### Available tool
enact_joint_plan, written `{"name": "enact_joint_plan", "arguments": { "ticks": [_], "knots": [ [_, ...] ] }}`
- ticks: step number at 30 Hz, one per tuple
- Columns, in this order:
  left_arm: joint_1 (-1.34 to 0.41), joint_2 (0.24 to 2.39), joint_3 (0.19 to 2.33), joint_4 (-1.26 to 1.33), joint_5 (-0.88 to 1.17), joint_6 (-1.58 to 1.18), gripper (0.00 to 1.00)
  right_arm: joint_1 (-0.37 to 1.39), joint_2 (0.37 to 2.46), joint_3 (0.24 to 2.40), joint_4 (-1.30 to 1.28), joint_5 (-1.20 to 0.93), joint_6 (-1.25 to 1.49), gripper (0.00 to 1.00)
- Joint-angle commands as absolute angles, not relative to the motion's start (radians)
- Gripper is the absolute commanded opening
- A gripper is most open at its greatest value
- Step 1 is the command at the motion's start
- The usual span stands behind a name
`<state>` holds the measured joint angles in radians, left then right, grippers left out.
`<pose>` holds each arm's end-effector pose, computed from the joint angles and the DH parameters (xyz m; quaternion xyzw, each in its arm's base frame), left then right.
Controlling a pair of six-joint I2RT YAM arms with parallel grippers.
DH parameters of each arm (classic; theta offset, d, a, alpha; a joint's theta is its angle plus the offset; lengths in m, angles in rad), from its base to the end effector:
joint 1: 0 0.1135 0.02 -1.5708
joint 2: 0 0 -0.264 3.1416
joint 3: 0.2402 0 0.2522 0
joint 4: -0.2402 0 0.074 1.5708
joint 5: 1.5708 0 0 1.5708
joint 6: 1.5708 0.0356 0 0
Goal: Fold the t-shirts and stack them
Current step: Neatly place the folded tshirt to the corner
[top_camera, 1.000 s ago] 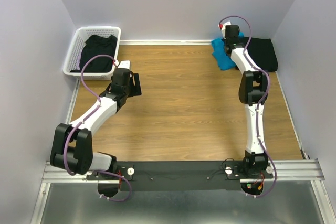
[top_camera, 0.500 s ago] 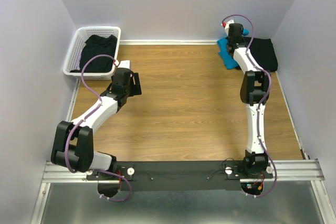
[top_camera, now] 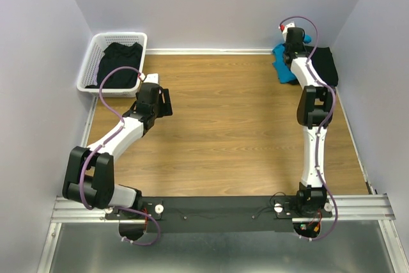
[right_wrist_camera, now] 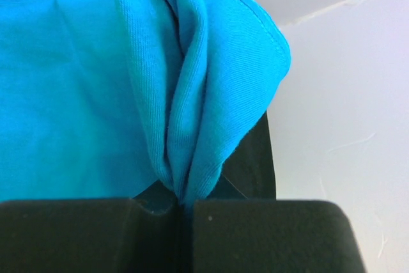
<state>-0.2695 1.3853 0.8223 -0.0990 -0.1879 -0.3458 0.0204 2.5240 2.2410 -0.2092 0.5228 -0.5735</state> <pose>0.2875 -0.0725 0.2260 -0.0753 0.8923 -0.0520 0.4420 0.5798 -0.0060 0.2060 -0.1156 0.8315 -0.3488 0.4167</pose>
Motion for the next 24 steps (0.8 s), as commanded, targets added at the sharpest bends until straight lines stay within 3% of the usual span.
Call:
{"name": "enact_joint_plan", "arguments": {
  "ticks": [1, 14, 24],
  "knots": [
    [-0.265, 1.397, 0.819, -0.08, -0.212, -0.35, 0.79, 0.005, 2.48, 2.26, -0.149, 0.52, -0.569, 0.01],
    [-0.265, 1.42, 0.822, -0.077, -0.204, -0.345, 0.79, -0.069, 2.563, 2.229, -0.054, 0.568, -0.528, 0.01],
    [-0.267, 1.427, 0.822, -0.077, -0.204, -0.344, 0.79, -0.094, 2.632, 2.217, -0.037, 0.566, -0.502, 0.09]
  ]
}}
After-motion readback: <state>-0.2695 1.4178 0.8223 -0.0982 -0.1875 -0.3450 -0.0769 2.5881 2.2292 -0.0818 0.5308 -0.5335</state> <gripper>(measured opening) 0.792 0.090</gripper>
